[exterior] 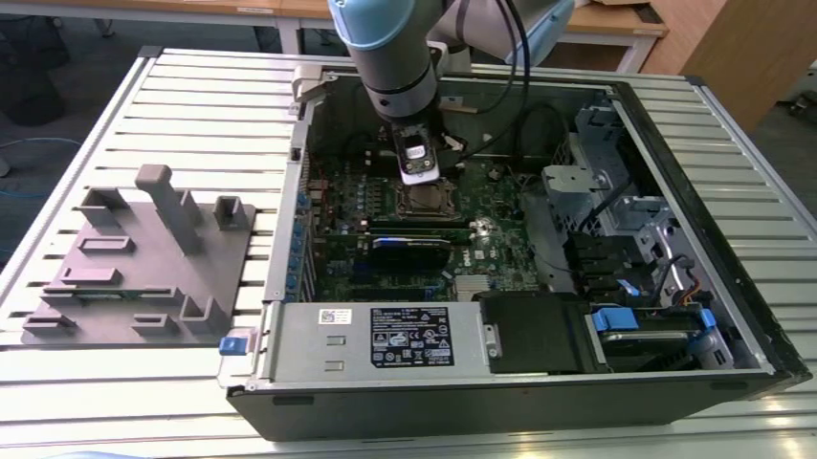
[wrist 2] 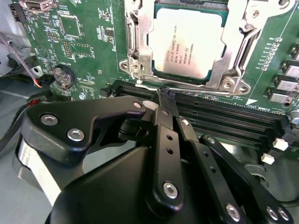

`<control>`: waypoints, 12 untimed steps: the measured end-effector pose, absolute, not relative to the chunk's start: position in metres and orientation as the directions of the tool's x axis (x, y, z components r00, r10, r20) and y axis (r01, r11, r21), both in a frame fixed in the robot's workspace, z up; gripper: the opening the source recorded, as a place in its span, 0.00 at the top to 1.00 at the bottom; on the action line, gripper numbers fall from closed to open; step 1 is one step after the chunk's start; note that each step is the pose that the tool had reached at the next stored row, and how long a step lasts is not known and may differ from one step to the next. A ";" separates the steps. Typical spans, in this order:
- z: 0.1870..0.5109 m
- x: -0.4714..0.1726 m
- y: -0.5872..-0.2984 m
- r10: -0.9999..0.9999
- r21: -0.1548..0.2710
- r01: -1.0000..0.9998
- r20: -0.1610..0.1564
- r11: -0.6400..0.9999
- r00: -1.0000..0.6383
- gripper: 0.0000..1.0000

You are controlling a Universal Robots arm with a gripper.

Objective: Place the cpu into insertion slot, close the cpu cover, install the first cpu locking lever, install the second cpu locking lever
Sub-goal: 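Install the first cpu locking lever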

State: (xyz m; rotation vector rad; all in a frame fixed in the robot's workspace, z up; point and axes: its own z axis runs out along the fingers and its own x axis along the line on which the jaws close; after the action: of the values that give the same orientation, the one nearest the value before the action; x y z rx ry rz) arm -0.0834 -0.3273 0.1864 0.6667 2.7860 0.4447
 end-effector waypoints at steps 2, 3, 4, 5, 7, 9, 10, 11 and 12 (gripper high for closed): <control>0.188 -0.083 -0.327 0.472 0.345 0.398 -0.163 0.850 -0.866 0.89; 0.189 -0.083 -0.327 0.472 0.344 0.398 -0.163 0.850 -0.866 0.89; 0.189 -0.083 -0.327 0.472 0.344 0.398 -0.163 0.850 -0.866 0.89; 0.189 -0.083 -0.327 0.472 0.345 0.398 -0.163 0.850 -0.866 0.89; 0.189 -0.083 -0.327 0.472 0.344 0.398 -0.163 0.850 -0.866 0.89; 0.189 -0.083 -0.327 0.472 0.344 0.398 -0.163 0.850 -0.866 0.89; 0.189 -0.083 -0.327 0.472 0.344 0.398 -0.163 0.850 -0.866 0.89; 0.189 -0.083 -0.327 0.472 0.344 0.399 -0.163 0.850 -0.866 0.89; 0.189 -0.083 -0.327 0.472 0.344 0.399 -0.163 0.850 -0.866 0.89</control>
State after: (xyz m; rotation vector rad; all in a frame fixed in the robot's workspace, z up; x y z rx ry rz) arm -0.0834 -0.3274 0.1887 0.6660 2.7855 0.4409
